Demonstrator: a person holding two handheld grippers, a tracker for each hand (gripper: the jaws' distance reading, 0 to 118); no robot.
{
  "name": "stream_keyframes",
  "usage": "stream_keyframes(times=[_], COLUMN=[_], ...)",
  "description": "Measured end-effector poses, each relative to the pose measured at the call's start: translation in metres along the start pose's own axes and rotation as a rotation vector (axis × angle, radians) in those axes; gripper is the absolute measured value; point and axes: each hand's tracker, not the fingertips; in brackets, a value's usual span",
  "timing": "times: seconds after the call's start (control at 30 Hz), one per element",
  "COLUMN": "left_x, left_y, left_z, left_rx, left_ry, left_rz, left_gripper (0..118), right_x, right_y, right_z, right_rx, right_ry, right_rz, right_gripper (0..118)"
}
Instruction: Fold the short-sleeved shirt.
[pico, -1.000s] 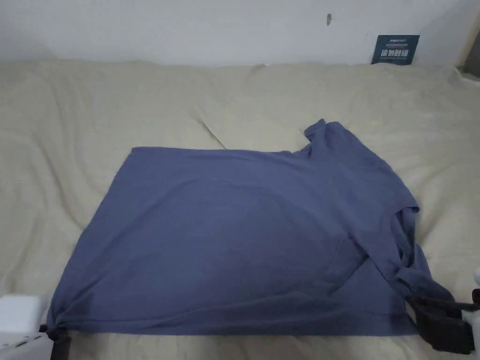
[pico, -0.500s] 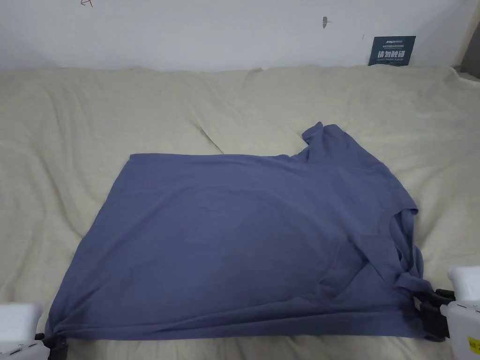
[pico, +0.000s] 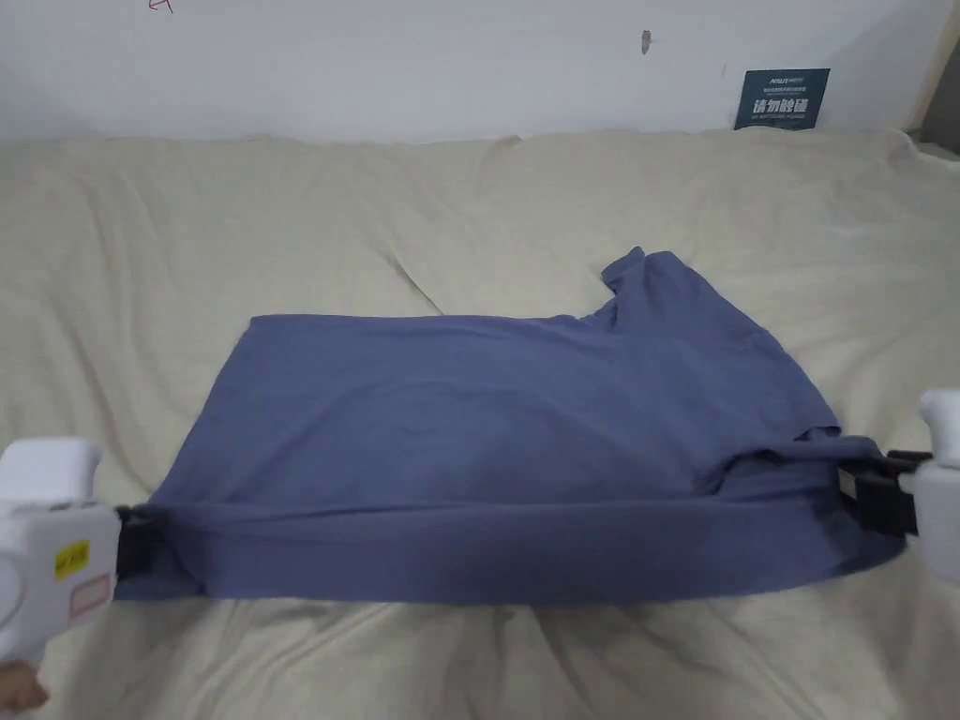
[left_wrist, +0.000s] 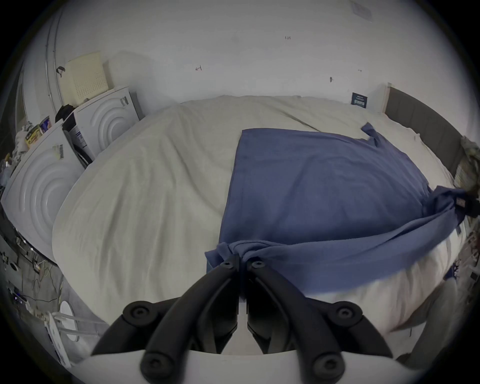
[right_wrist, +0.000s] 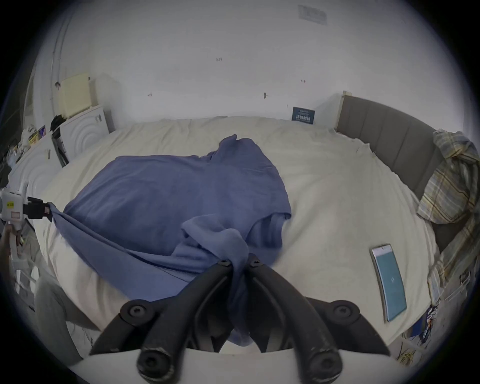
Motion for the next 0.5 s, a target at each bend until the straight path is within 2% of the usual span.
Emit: stream_keyframes(times=[0.13, 0.2, 0.37, 0.4, 0.47, 0.5], left_x=[0.015, 0.02, 0.025, 0.023, 0.019, 0.017], left_y=[0.032, 0.039, 0.041, 0.041, 0.041, 0.041], left_z=[-0.05, -0.074, -0.096, -0.096, -0.092, -0.09], left_rx=[-0.038, -0.114, -0.125, -0.122, -0.11, -0.099], left_ry=[0.029, 0.028, 0.032, 0.031, 0.015, 0.01], left_rz=[-0.049, -0.054, -0.085, -0.064, -0.032, -0.016], left_gripper=[5, 5, 5, 5, 20, 36], right_x=[0.01, 0.012, 0.01, 0.01, 0.009, 0.01], right_y=[0.018, 0.021, 0.025, 0.025, 0.025, 0.024], right_z=[-0.054, -0.077, -0.104, -0.105, -0.104, -0.104], right_rx=[-0.076, -0.118, -0.152, -0.142, -0.136, -0.153], right_ry=[-0.001, -0.003, -0.017, -0.013, -0.027, -0.046], right_rz=[-0.086, -0.119, -0.051, -0.043, -0.025, -0.018], right_gripper=[4, 4, 5, 11, 65, 89])
